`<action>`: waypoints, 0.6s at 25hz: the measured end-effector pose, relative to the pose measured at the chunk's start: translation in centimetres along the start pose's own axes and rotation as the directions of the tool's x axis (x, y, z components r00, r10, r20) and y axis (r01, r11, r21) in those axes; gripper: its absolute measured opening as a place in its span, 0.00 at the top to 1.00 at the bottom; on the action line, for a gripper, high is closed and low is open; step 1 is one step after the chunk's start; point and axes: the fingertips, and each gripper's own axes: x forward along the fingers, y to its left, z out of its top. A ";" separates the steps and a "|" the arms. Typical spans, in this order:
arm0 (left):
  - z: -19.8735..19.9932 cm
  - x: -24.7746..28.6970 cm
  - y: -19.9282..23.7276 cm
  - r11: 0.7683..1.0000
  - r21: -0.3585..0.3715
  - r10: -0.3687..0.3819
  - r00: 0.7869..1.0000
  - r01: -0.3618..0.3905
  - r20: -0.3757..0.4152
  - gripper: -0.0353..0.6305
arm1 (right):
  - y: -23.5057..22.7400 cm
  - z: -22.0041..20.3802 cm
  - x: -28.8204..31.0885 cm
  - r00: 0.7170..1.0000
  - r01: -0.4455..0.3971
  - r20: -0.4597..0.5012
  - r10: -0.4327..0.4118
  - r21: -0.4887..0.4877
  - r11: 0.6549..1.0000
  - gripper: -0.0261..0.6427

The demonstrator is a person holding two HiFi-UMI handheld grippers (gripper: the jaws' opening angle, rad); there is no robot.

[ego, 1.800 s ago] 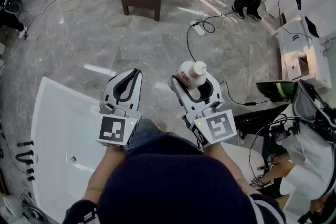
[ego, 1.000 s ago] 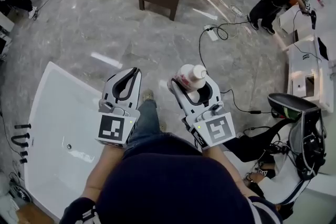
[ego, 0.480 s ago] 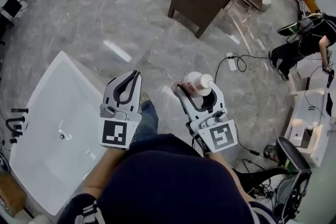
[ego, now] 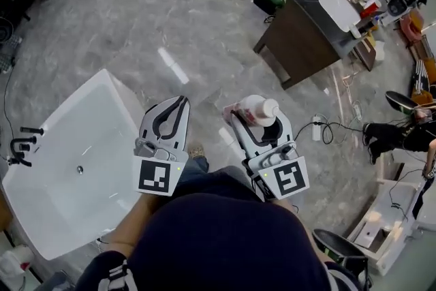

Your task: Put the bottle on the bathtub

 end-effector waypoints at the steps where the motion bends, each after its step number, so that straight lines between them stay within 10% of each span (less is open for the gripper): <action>1: -0.2 0.3 1.0 1.000 0.004 0.019 1.000 -0.019 0.000 0.89 | 0.0 -0.2 1.2 1.000 -0.020 -0.003 0.020 0.000 1.000 0.59; 9: -2.2 0.0 8.8 0.974 -0.019 0.223 0.974 -0.224 -0.024 0.89 | 1.7 -1.5 9.7 0.974 -0.222 -0.023 0.223 0.040 0.974 0.59; 15: -3.1 -0.5 15.3 0.902 -0.037 0.429 0.903 -0.430 -0.038 0.89 | 1.5 -2.4 17.4 0.923 -0.382 -0.037 0.383 0.023 0.924 0.59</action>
